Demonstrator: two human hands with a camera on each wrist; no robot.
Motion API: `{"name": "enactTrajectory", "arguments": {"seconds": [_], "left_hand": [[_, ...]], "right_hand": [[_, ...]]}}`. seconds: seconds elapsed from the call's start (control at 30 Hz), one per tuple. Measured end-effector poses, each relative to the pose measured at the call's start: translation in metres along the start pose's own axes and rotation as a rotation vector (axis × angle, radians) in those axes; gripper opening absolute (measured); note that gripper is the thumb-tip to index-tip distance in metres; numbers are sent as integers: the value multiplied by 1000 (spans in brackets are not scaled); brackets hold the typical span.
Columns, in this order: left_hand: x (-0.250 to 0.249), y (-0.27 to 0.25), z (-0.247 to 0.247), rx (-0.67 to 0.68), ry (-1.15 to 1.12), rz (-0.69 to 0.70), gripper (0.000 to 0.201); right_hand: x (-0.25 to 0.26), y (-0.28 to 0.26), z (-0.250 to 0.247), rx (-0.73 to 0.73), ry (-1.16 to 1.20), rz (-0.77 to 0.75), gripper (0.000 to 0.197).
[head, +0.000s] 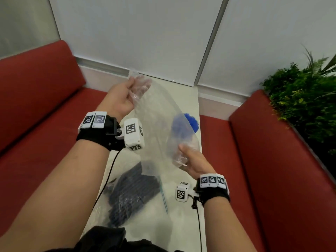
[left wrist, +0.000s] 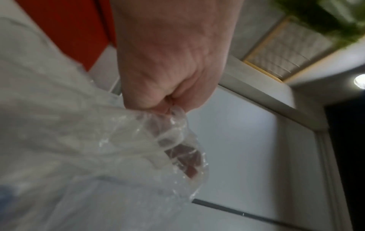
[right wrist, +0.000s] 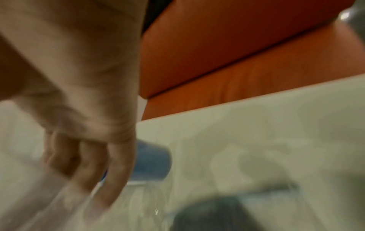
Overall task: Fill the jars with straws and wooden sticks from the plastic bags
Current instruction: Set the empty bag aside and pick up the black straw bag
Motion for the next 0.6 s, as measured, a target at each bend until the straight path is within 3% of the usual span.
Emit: {"name": "enactTrajectory", "arguments": {"seconds": [0.07, 0.17, 0.27, 0.3, 0.43, 0.53, 0.6], "left_hand": [[-2, -5, 0, 93, 7, 16, 56], [15, -12, -6, 96, 555, 9, 95], [60, -17, -7, -7, 936, -1, 119], [72, -16, -9, -58, 995, 23, 114], [55, -6, -28, -327, 1131, 313, 38], [16, -3, -41, -259, 1115, 362, 22], [-3, -5, -45, -296, 994, 420, 13]], "right_hand": [[5, 5, 1, -79, 169, -51, 15], [26, 12, 1, -117, 395, -132, 28], [44, 18, 12, -132, 338, -162, 37], [49, 19, 14, -156, 274, -176, 38], [67, 11, -8, -442, -178, -398, 29], [81, 0, -38, -616, -314, -608, 31], [88, -7, -50, -696, -366, -641, 41]]}}
Point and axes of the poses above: each hand's wrist, its own y-axis towards the middle knuckle, its own z-axis out of the palm, x = y × z, the point moved 3 cm from there along y, towards the middle knuckle, and after that the axes turned 8 degrees about -z, right-handed, at the moved point
